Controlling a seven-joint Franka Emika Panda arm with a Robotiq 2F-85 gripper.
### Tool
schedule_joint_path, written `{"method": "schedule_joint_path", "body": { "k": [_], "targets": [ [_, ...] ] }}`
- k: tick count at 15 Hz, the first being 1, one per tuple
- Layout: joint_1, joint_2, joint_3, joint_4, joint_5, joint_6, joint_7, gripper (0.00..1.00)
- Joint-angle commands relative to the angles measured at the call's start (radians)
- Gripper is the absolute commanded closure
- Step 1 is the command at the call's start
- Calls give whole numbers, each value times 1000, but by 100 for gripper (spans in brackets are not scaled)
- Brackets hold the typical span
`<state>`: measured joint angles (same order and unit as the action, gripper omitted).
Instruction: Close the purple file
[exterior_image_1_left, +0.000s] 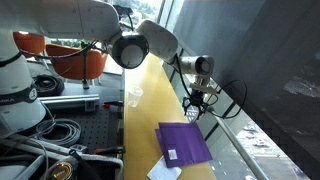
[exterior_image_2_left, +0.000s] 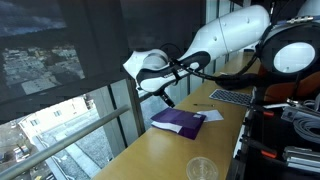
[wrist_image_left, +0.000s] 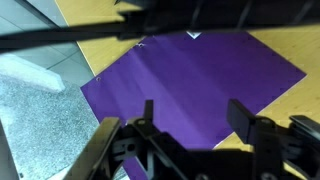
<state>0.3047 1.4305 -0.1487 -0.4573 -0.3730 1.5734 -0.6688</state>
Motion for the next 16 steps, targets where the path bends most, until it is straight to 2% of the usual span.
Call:
{"method": "schedule_joint_path", "body": {
  "k": [1, 8, 13, 16],
  "targets": [
    [-11, -2, 26, 21, 22, 40, 18, 0],
    [-116, -49, 137, 0, 186, 179, 35, 0],
    [-149, -75, 161, -4, 218, 225, 16, 0],
    [-150, -99, 170, -13, 227, 202, 12, 0]
  ]
}}
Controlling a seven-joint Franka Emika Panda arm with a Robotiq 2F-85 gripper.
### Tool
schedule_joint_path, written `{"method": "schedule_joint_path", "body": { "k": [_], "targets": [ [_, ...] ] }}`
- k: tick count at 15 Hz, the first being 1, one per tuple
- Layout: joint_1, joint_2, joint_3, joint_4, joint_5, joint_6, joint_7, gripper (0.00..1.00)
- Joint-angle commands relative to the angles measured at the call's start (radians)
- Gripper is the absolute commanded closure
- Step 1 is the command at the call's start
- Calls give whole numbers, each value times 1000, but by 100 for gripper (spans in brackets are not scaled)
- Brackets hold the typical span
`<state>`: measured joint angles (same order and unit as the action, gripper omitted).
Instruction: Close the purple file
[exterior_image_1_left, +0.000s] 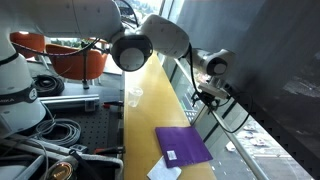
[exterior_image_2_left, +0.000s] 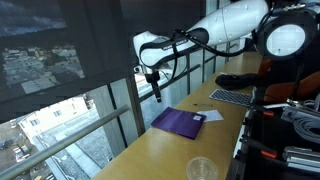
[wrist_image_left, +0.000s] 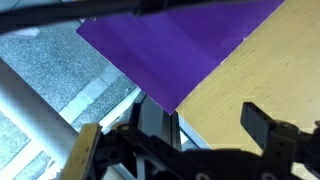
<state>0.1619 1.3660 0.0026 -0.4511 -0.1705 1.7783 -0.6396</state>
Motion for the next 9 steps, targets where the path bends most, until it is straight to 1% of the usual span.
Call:
{"method": "schedule_joint_path", "body": {
  "k": [1, 5, 6, 7, 9],
  "targets": [
    [-10, -40, 23, -20, 25, -2, -30, 0],
    [-18, -65, 31, -18, 27, 4, -86, 0],
    [-20, -72, 26, -16, 25, 8, -77, 0],
    [-3, -57, 7, -25, 7, 9, -48, 0],
    [-6, -69, 7, -25, 7, 10, -51, 0]
  ]
}}
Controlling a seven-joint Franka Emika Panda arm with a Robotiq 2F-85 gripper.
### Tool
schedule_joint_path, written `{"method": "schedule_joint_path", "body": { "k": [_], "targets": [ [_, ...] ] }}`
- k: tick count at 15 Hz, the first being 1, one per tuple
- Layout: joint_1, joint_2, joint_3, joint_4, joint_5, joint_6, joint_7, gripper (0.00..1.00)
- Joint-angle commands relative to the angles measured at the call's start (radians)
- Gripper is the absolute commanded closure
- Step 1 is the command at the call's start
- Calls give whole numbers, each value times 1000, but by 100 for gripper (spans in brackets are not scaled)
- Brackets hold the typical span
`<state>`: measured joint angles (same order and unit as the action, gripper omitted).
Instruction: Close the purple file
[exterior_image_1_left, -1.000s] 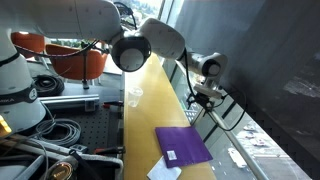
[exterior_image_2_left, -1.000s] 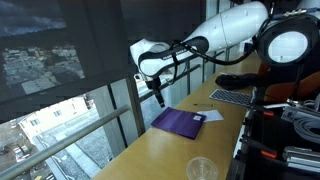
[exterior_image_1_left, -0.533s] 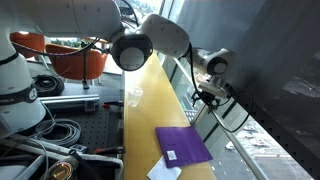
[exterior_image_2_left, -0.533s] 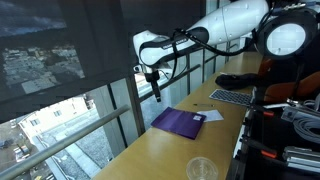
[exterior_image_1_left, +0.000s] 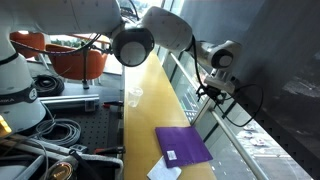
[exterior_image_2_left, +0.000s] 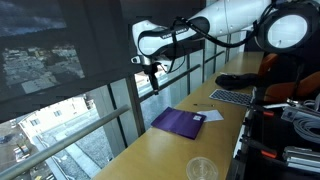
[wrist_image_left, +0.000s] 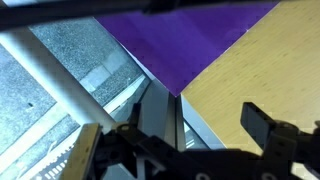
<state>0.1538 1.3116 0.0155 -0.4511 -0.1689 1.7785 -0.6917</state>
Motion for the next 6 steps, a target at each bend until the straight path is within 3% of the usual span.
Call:
{"method": "schedule_joint_path", "body": {
  "k": [1, 6],
  "targets": [
    [0, -17, -6, -25, 6, 10, 0, 0],
    [0, -12, -6, -19, 6, 6, -2, 0]
  ]
}}
